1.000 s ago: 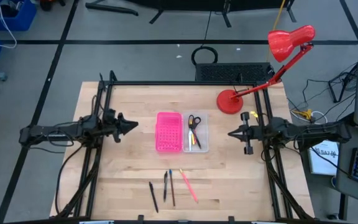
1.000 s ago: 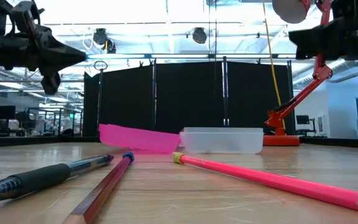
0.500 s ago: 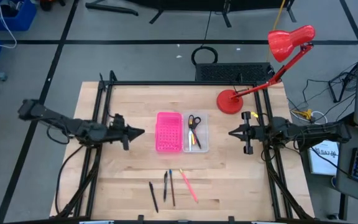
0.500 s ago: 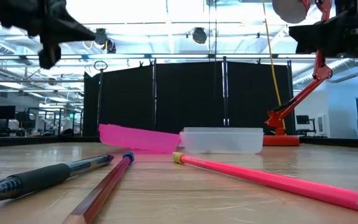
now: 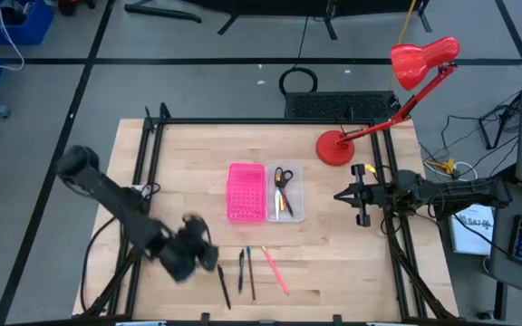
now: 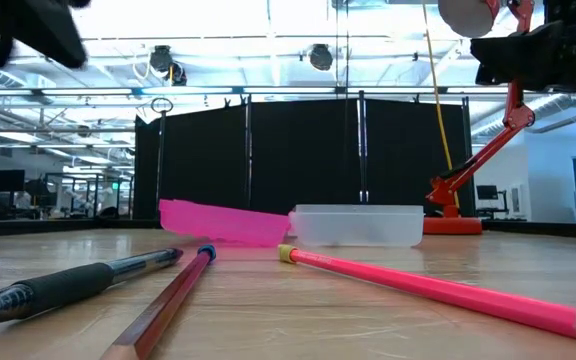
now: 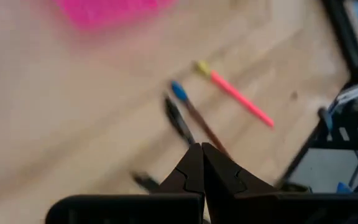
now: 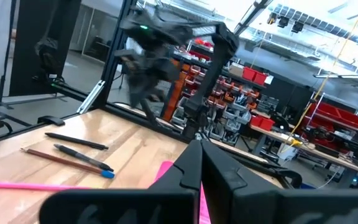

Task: Pick & place school supplies into a supply box
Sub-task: Put the black pen into the supply box

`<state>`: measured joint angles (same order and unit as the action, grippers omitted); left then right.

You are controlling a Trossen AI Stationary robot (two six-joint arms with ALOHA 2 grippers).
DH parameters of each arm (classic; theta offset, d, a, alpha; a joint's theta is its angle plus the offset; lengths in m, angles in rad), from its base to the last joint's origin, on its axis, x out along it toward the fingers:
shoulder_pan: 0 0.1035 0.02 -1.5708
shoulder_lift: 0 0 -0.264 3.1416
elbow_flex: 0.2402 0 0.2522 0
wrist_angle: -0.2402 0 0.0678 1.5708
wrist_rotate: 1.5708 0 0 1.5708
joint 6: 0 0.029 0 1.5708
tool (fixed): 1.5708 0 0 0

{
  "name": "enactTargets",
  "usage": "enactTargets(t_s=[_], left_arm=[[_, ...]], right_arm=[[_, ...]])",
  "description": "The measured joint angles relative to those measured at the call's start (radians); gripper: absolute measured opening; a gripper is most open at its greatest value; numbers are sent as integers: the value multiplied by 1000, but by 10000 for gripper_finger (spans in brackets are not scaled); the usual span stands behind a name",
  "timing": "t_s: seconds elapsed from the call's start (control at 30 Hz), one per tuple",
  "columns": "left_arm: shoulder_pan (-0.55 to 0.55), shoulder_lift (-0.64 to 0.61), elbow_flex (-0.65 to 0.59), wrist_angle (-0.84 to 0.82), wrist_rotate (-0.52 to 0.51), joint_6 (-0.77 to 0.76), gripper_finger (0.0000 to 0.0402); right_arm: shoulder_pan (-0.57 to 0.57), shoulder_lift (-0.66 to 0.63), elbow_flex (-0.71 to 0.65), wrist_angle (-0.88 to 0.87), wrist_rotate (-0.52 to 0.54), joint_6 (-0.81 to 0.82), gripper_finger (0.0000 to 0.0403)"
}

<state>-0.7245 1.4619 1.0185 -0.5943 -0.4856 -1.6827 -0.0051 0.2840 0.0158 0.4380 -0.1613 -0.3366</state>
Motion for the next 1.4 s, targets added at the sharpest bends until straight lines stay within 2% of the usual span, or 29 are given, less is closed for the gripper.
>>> enactTargets(t_s=[0.17, 0.33, 0.47, 0.6, 0.73, 1.0, 1.13, 1.3, 1.4], left_arm=[[-84, 246, 296, -206, 67, -250, 2], [-117, 472, 648, -457, 199, -498, 1], [-116, 650, 878, -608, 133, -628, 1], [-91, 797, 1009, -631, 182, -692, 6], [-52, 867, 1059, -573, 271, -607, 3], [-7, 858, 1060, -584, 265, -568, 26], [7, 858, 1054, -583, 341, -554, 51], [13, 860, 1052, -594, 361, -515, 95], [13, 860, 1052, -637, 429, -521, 122]], right_arm=[[0, 0, 0, 24, 0, -19, 0], [0, 0, 0, 27, -11, 6, 0], [0, 0, 0, 66, -75, 6, 0], [0, 0, 0, 91, -80, 47, 0], [0, 0, -1, 125, -79, 101, 0], [0, 0, -1, 149, -78, 118, 0], [0, 0, -1, 149, -78, 116, 0], [0, 0, -1, 149, -77, 116, 0], [0, 0, -1, 144, -77, 116, 0]])
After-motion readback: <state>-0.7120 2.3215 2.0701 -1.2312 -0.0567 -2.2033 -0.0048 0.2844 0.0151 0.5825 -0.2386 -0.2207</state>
